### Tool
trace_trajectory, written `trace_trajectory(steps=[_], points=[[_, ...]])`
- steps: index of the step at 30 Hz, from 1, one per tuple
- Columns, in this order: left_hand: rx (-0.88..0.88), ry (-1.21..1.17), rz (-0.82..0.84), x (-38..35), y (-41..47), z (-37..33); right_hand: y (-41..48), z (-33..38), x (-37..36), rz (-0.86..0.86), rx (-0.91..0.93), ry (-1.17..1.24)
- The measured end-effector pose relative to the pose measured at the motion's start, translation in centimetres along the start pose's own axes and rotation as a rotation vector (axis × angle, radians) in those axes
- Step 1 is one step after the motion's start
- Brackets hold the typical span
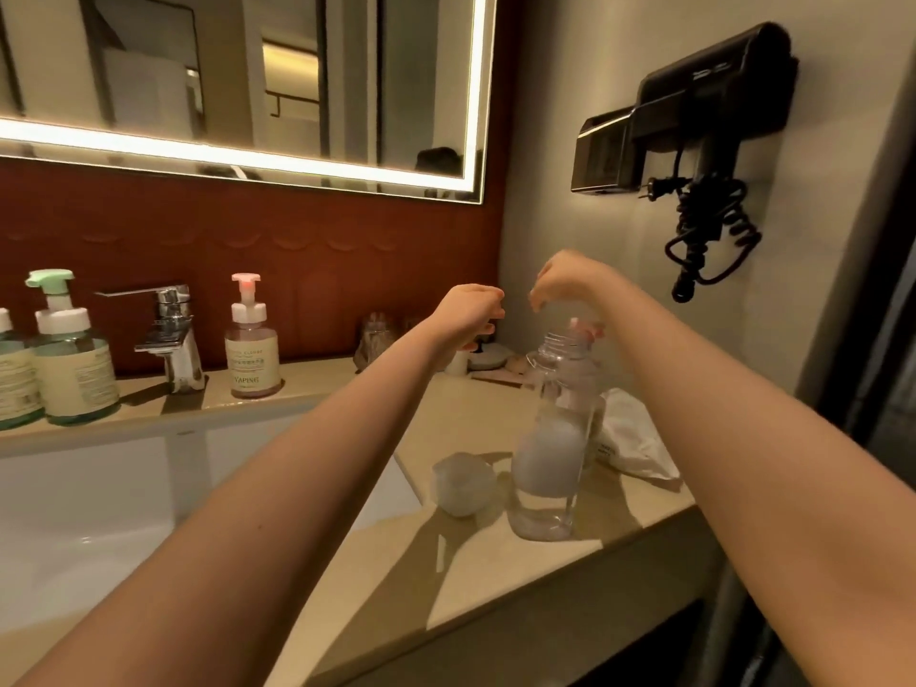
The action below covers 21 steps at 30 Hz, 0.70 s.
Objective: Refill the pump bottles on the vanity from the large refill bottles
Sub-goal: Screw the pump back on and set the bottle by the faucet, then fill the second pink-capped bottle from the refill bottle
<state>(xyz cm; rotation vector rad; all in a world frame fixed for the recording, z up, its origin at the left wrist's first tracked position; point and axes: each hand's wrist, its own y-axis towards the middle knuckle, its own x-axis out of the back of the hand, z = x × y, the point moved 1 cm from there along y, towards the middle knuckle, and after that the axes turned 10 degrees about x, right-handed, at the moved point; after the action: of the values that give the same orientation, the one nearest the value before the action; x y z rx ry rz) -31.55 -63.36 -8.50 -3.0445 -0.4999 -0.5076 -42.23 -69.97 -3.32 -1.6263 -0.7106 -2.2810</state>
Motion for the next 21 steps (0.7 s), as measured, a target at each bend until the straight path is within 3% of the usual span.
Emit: trace_trajectory(steps=[5,14,21], points=[[-0.003,-0.001,0.027,-1.1,0.4,0.4,-1.4,-2.4,-0.9,0.27,-0.17,-0.053],[0.005,0.019,0.006,-0.8,0.7,0.8,0.0,-2.3,-0.3,-0.221,-0.056,0.2],[-0.022,0.073,-0.047,1.1,0.5,1.6,0.0,3.3,1.0,-0.322,0.193,0.303]])
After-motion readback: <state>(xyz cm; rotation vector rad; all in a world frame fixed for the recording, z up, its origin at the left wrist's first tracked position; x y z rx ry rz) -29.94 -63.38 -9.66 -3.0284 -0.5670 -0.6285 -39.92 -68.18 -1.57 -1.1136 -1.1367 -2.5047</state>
